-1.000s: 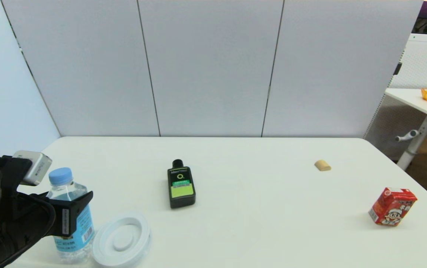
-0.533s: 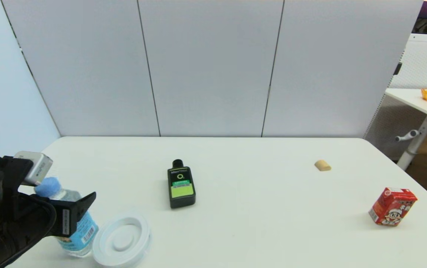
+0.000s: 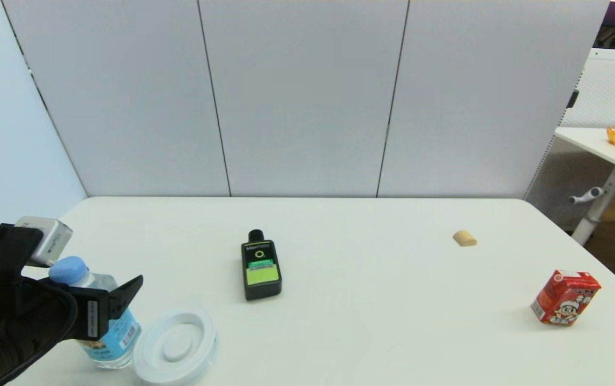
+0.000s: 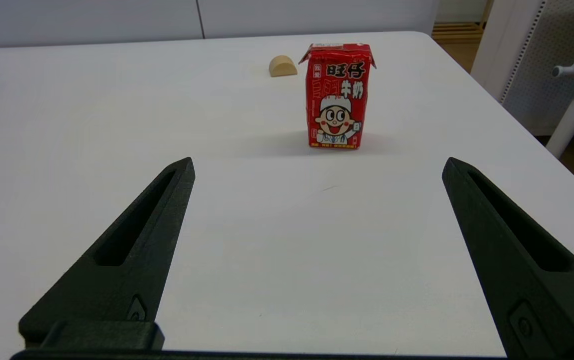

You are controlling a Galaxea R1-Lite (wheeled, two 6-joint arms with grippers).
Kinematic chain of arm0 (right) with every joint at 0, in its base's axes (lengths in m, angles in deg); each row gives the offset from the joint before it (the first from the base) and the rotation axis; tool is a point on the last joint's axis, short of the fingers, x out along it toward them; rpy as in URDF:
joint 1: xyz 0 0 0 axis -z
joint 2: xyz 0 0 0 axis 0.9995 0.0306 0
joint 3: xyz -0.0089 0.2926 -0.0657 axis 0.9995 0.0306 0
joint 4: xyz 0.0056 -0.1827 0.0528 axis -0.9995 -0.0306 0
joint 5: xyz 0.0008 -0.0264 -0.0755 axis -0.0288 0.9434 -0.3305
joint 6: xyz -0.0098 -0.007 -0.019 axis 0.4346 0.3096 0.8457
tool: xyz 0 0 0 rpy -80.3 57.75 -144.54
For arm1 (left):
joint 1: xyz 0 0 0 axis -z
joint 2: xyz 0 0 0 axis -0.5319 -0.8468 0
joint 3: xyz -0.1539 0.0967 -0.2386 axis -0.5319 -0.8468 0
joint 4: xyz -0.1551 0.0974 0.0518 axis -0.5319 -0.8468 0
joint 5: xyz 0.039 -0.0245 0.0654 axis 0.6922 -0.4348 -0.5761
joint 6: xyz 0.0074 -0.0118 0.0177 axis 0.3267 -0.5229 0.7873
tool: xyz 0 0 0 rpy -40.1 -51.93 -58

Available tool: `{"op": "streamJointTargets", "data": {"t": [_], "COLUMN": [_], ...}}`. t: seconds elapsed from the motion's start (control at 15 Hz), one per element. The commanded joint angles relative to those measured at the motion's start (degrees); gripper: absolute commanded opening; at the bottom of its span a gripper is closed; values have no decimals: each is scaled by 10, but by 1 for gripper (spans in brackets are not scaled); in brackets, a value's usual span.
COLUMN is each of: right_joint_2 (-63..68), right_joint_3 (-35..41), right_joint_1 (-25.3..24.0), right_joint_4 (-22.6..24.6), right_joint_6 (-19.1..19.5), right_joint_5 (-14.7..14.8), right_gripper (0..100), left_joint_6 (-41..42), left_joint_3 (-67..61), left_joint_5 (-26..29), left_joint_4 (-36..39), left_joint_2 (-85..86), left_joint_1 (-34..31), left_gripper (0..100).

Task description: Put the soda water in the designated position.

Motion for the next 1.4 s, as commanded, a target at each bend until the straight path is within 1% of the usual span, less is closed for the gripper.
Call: {"op": "streamJointTargets", "data": {"t": [0.07, 0.4, 0.53, 0.73, 1.07, 1.13, 1.27, 1.4], "right_joint_2": [0, 0, 0, 0, 0, 0, 0, 0], "right_joint_3": [1, 0, 0, 0, 0, 0, 0, 1], "right_joint_1": [0, 0, 0, 0, 0, 0, 0, 0], "right_joint_4": [0, 0, 0, 0, 0, 0, 0, 0], "right_joint_6": [0, 0, 0, 0, 0, 0, 0, 0], "right_joint_5": [0, 0, 0, 0, 0, 0, 0, 0], "right_gripper": [100, 100, 100, 100, 100, 100, 100, 100], "left_joint_6": [0, 6, 6, 6, 22, 25, 48, 59], "left_joint_3": [-2, 6, 9, 16, 57, 68, 89, 100], "left_joint_5": [-1, -1, -1, -1, 2, 10, 48, 70], "left_joint_4": [3, 55, 63, 101, 109, 109, 108, 106], "left_joint_2": [15, 20, 20, 16, 9, 8, 9, 17], "left_joint_1": [-1, 0, -1, -1, -23, -30, -57, -79], "left_gripper": [100, 100, 100, 100, 100, 100, 100, 100]}}
